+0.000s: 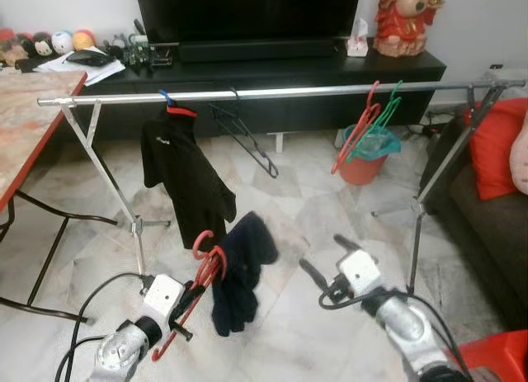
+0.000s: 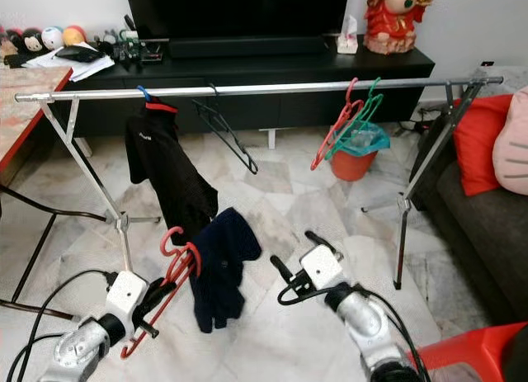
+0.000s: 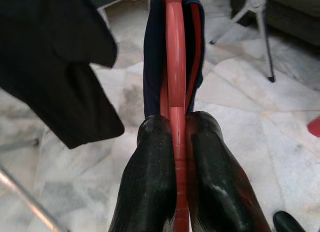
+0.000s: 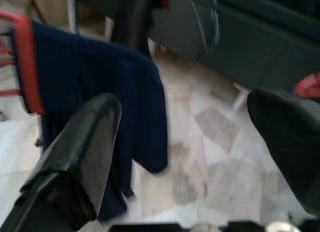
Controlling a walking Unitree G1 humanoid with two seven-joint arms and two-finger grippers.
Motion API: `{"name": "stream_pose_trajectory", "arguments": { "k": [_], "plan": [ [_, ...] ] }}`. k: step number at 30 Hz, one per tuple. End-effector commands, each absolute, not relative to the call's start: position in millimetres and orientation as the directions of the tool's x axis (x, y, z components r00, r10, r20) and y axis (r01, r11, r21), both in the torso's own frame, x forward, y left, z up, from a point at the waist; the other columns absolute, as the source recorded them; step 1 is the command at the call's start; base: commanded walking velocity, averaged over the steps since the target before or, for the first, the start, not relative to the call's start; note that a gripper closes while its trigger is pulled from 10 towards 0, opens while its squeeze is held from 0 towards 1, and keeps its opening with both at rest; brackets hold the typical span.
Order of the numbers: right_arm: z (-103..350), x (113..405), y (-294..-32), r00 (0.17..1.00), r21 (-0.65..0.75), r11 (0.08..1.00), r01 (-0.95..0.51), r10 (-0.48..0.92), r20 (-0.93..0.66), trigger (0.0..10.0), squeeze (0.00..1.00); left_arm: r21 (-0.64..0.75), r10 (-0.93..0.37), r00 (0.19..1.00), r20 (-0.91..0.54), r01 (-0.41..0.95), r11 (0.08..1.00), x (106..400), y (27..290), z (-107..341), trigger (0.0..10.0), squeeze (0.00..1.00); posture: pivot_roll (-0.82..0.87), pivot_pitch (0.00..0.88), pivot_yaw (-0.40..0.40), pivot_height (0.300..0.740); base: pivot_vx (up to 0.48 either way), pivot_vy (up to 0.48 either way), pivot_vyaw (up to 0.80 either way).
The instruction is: Hang hanger
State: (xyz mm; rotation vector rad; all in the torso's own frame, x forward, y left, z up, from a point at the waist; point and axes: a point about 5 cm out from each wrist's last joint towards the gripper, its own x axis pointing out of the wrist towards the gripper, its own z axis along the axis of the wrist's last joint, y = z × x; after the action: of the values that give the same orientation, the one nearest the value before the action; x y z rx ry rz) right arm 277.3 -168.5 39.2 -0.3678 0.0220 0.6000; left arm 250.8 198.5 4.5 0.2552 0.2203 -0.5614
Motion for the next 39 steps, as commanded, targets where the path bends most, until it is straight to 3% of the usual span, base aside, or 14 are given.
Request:
{"name": "stream_pose_trajectory", "arguments": {
  "k": [1, 7, 8, 11, 15, 16, 17, 18, 19, 20, 24, 26, 31, 39],
  "plan": [
    [46, 276, -167, 0.794, -0.342, 0.728, -0.595, 0.598, -0.109, 10.0, 0.0, 0.219, -0.543, 0.808, -0.228, 0.586, 0.78, 258, 197, 16, 10.0, 0.0, -0.06, 0.0, 0.031, 0.74, 0.0, 0.0, 0.0],
    [90, 272, -157, 0.614, -0.382, 0.552, -0.741, 0.788, -0.054, 10.0, 0.0, 0.236, -0.675, 0.708, -0.208, 0.706, 0.667, 261, 187, 28, 10.0, 0.0, -0.09, 0.0, 0.047, 0.74, 0.0, 0.0, 0.0],
    [100, 270, -155, 0.539, -0.394, 0.471, -0.789, 0.839, -0.077, 10.0, 0.0, 0.242, -0.701, 0.682, -0.208, 0.73, 0.639, 262, 183, 30, 10.0, 0.0, -0.09, 0.0, 0.046, 0.74, 0.0, 0.0, 0.0],
    [109, 265, -158, 0.442, -0.387, 0.363, -0.847, 0.887, -0.136, 10.0, 0.0, 0.25, -0.738, 0.643, -0.207, 0.764, 0.595, 264, 179, 34, 10.0, 0.0, -0.09, 0.0, 0.044, 0.74, 0.0, 0.0, 0.0],
    [113, 262, -165, 0.393, -0.36, 0.311, -0.88, 0.901, -0.182, 10.0, 0.0, 0.259, -0.767, 0.606, -0.21, 0.791, 0.554, 264, 178, 38, 10.0, 0.0, -0.1, 0.0, 0.043, 0.74, 0.0, 0.0, 0.0],
    [109, 254, -170, 0.318, -0.355, 0.214, -0.91, 0.91, -0.266, 10.0, 0.11, 0.269, -0.787, 0.579, -0.212, 0.809, 0.523, 264, 179, 41, 10.0, 0.0, -0.1, 0.0, 0.045, 0.74, 0.0, 0.0, 0.0],
    [108, 250, -172, 0.281, -0.345, 0.169, -0.923, 0.91, -0.304, 10.0, 0.11, 0.271, -0.796, 0.567, -0.213, 0.817, 0.509, 264, 179, 43, 10.0, 0.0, -0.1, 0.0, 0.044, 0.74, 0.0, 0.0, 0.0],
    [106, 246, -174, 0.243, -0.341, 0.12, -0.932, 0.907, -0.345, 10.0, 0.33, 0.274, -0.805, 0.554, -0.214, 0.825, 0.495, 263, 179, 44, 10.0, 0.0, -0.1, 0.0, 0.044, 0.74, 0.0, 0.0, 0.0],
    [104, 243, -177, 0.22, -0.351, 0.078, -0.933, 0.897, -0.384, 10.0, 0.76, 0.276, -0.814, 0.538, -0.219, 0.834, 0.477, 263, 178, 45, 10.0, 0.0, -0.1, 0.0, 0.044, 0.74, 0.0, 0.0, 0.0],
    [100, 242, -182, 0.191, -0.348, 0.033, -0.937, 0.881, -0.433, 10.0, 1.0, 0.285, -0.831, 0.506, -0.231, 0.852, 0.439, 262, 178, 47, 10.0, 0.0, -0.1, 0.0, 0.042, 0.74, 0.0, 0.0, 0.0],
    [100, 242, -185, 0.128, -0.344, -0.063, -0.937, 0.855, -0.503, 10.0, 1.0, 0.298, -0.841, 0.49, -0.23, 0.858, 0.419, 266, 180, 53, 10.0, 0.0, -0.1, 0.0, 0.042, 0.74, 0.0, 0.0, 0.0],
    [100, 243, -185, 0.113, -0.358, -0.099, -0.929, 0.843, -0.526, 10.0, 0.0, 0.302, -0.845, 0.484, -0.228, 0.86, 0.411, 267, 179, 56, 10.0, 0.0, -0.09, 0.0, 0.04, 0.74, 0.0, 0.0, 0.0],
    [114, 262, -178, 0.193, -0.477, -0.065, -0.876, 0.86, -0.472, 10.0, 0.0, 0.304, -0.862, 0.461, -0.212, 0.869, 0.39, 267, 176, 61, 10.0, 0.0, -0.09, 0.0, 0.037, 0.74, 0.0, 0.0, 0.0],
    [113, 269, -180, 0.22, -0.529, -0.089, -0.844, 0.842, -0.493, 10.0, 0.0, 0.298, -0.874, 0.441, -0.206, 0.879, 0.374, 264, 173, 63, 10.0, 0.0, -0.09, 0.0, 0.035, 0.74, 0.0, 0.0, 0.0]
  ]
}}
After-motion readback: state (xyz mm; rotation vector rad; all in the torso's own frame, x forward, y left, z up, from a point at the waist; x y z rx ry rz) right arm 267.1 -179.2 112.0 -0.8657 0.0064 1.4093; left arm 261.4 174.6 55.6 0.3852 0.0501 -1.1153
